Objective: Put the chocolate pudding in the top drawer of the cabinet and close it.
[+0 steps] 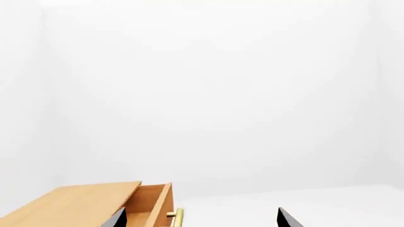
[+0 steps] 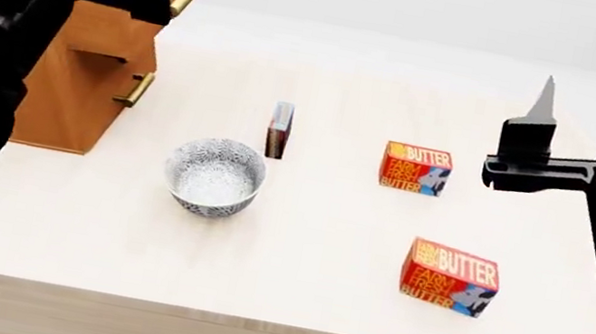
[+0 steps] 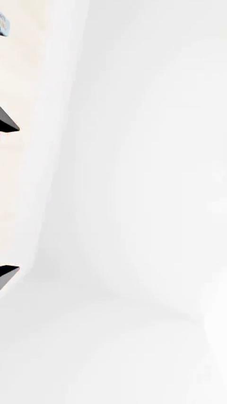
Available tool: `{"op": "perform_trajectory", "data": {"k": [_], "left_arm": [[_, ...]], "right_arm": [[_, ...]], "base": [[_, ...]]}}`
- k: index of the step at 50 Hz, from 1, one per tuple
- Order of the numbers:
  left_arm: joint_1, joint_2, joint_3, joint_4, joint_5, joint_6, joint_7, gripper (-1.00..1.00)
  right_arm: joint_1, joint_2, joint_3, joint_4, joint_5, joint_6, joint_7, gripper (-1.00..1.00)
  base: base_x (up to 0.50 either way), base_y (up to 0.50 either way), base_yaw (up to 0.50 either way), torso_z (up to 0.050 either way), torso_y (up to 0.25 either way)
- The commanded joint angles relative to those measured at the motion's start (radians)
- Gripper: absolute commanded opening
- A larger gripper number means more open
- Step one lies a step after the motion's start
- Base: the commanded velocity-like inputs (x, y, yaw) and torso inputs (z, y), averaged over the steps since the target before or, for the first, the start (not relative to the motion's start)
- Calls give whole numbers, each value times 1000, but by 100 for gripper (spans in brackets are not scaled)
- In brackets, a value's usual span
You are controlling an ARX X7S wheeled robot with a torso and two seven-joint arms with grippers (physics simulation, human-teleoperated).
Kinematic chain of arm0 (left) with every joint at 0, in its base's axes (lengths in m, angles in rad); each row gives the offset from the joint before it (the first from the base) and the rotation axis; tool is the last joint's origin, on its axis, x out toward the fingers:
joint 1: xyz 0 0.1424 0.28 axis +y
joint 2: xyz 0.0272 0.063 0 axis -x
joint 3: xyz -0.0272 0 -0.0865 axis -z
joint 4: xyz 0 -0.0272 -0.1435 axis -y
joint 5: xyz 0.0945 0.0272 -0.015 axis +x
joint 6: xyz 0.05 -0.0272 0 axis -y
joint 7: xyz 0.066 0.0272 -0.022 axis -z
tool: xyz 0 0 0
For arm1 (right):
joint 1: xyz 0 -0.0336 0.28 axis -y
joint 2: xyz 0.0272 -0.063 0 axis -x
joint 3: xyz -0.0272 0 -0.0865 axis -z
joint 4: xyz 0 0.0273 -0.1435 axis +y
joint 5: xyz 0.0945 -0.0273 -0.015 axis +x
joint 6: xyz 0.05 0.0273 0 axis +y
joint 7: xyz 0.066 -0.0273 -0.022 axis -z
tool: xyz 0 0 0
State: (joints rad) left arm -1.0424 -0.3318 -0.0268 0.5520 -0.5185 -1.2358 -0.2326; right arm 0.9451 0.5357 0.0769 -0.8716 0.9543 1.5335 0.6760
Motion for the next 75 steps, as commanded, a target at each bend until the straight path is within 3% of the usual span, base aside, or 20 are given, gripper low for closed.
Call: {"op": "perform_trajectory", "data": {"k": [1, 52, 65, 75], "left_arm": [[-113, -17, 7, -37, -3, -39, -6, 100], [-92, -42, 74, -88, 21, 23, -16, 100], [-307, 12, 136, -371, 39, -112, -40, 100], [-440, 19, 244, -711, 100, -58, 5, 100]], "right_arm": [[100, 70, 20, 38, 276, -9, 168, 100], [38, 158, -39, 61, 230, -156, 158, 100], [16, 161, -64, 71, 213, -163, 175, 100], [-9, 169, -72, 77, 205, -181, 172, 100]], "base": [[500, 0, 0, 50, 0], [471, 0, 0, 50, 0], [0, 0, 0, 0, 0], [0, 0, 0, 0, 0]]}}
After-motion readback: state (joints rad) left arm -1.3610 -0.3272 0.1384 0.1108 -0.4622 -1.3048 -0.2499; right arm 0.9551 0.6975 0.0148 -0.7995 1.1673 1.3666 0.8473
